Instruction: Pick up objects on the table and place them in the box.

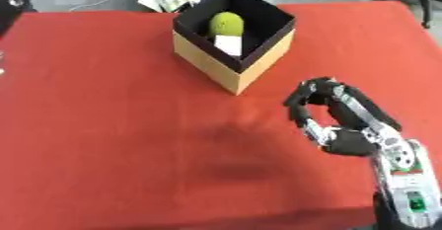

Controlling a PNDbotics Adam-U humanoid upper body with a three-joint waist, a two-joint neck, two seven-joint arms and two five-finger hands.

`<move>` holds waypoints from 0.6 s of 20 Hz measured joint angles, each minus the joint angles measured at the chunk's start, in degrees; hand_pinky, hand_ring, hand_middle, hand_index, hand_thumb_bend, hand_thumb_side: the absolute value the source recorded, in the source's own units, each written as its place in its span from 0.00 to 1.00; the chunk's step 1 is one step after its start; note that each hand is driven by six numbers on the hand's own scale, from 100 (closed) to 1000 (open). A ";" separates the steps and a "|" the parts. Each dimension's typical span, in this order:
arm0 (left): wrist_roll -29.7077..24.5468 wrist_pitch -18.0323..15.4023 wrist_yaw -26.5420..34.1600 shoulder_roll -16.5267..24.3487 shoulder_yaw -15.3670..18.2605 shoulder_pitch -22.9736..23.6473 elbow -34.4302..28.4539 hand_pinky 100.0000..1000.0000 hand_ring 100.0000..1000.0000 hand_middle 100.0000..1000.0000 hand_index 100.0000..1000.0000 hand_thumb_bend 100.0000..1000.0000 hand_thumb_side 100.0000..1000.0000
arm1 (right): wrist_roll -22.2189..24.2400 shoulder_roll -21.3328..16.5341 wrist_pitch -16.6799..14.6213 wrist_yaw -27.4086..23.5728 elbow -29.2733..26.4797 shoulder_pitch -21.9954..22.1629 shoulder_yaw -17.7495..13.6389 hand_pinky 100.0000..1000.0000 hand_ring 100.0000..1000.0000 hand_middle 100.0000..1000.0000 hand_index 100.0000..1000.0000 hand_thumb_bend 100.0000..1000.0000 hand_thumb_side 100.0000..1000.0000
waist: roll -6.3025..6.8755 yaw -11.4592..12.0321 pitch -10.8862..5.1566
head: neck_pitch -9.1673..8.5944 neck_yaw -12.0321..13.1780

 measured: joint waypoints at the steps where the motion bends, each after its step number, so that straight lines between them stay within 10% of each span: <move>1: -0.43 -0.03 0.54 -0.34 0.31 2.01 -1.44 0.66 0.71 0.70 0.85 0.00 0.74 | -0.07 0.00 0.05 0.02 0.00 0.00 -0.10 0.49 0.43 0.42 0.60 0.00 0.41 | 0.00 0.27 0.00 | 0.06 0.19; 12: -3.77 -1.10 0.79 -8.67 1.92 17.81 -4.76 0.64 0.70 0.68 0.85 0.00 0.84 | -0.49 0.42 0.55 0.03 0.00 -0.33 -0.25 0.49 0.43 0.42 0.60 0.00 0.41 | 0.39 1.37 0.25 | 0.08 2.02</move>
